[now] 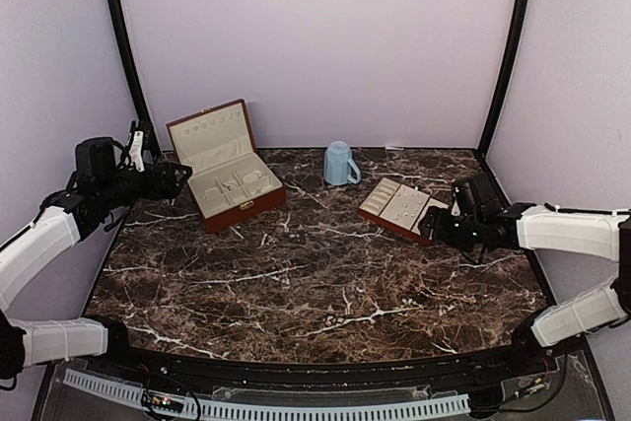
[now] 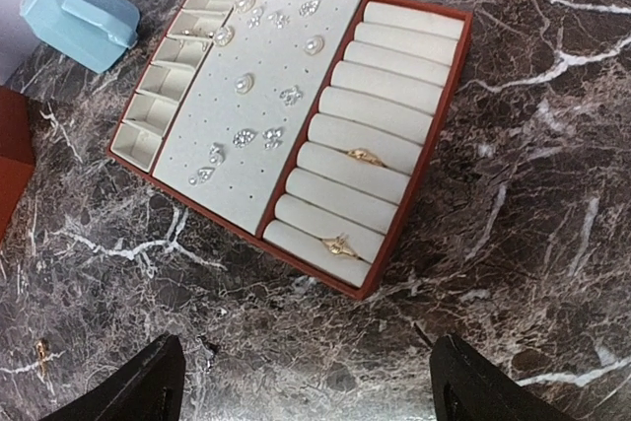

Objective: Organize the mixed jewelry
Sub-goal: Move to the center of the board in the compartment layer.

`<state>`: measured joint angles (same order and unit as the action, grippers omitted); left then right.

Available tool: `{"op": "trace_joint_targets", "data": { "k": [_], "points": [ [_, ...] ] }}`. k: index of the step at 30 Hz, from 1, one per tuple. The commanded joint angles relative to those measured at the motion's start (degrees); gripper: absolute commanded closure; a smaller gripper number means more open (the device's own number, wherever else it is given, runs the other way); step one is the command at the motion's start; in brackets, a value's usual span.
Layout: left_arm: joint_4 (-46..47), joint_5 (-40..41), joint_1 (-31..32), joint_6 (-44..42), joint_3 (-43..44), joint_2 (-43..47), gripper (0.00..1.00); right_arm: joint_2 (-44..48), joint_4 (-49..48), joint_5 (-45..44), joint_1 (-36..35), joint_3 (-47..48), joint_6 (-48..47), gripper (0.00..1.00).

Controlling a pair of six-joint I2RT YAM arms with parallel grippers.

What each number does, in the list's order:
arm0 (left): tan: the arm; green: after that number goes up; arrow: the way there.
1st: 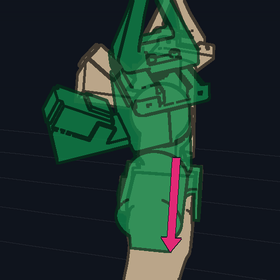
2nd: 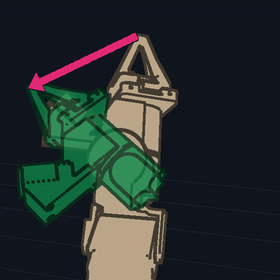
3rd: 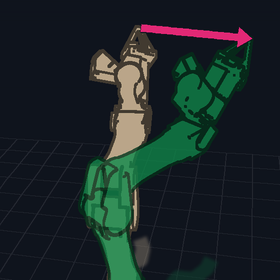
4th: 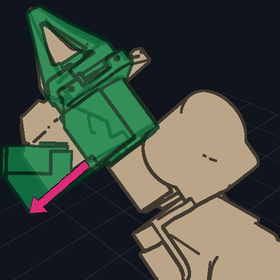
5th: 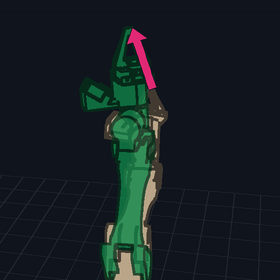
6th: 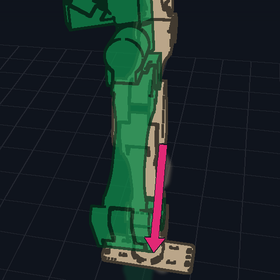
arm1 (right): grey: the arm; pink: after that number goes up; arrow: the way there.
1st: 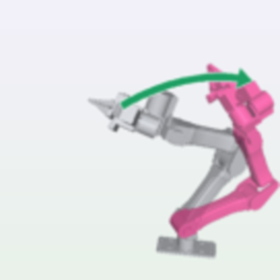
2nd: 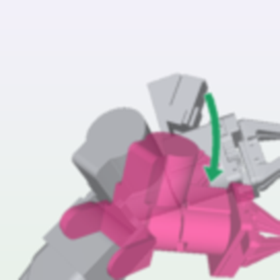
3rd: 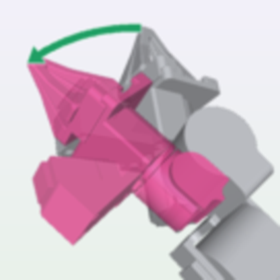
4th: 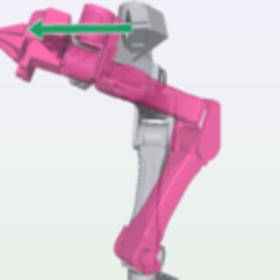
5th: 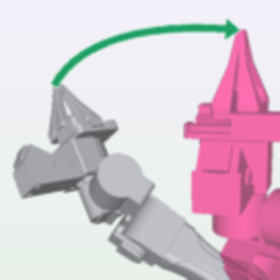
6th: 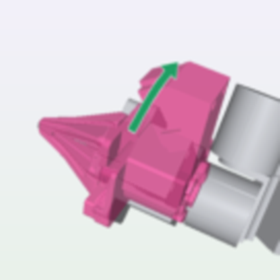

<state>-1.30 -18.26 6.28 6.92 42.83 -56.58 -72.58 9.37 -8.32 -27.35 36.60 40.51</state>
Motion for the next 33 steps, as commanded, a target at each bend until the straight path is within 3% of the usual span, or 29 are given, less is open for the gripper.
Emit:
{"op": "trace_joint_targets", "data": {
  "k": [1, 9, 16, 24, 33],
  "points": [
    [-3.9, 1.1, 0.2, 3.0, 2.7, -0.1, 0.01, -1.8, 2.1, -5.7, -2.6, 2.2, 2.3, 0.14],
    [-6.9, 4.0, 0.2, 3.4, 3.1, 3.2, 0.01, -0.3, 1.3, -10.2, -2.8, -0.9, 5.5, 0.16],
    [-7.6, 6.5, 0.2, 2.5, 3.1, 1.9, 0.01, -5.4, 10.0, -14.2, -1.2, 7.5, 2.4, 0.19],
    [-7.7, 7.7, 0.2, 2.2, 2.8, 2.1, 0.01, -10.6, 4.4, -4.3, 5.5, 8.2, -0.8, 0.23],
    [-7.9, 7.4, 0.2, 2.3, 2.9, 2.1, 0.01, -17.2, 4.3, -4.9, 6.3, 12.8, -3.1, 0.31]
  ]
}}
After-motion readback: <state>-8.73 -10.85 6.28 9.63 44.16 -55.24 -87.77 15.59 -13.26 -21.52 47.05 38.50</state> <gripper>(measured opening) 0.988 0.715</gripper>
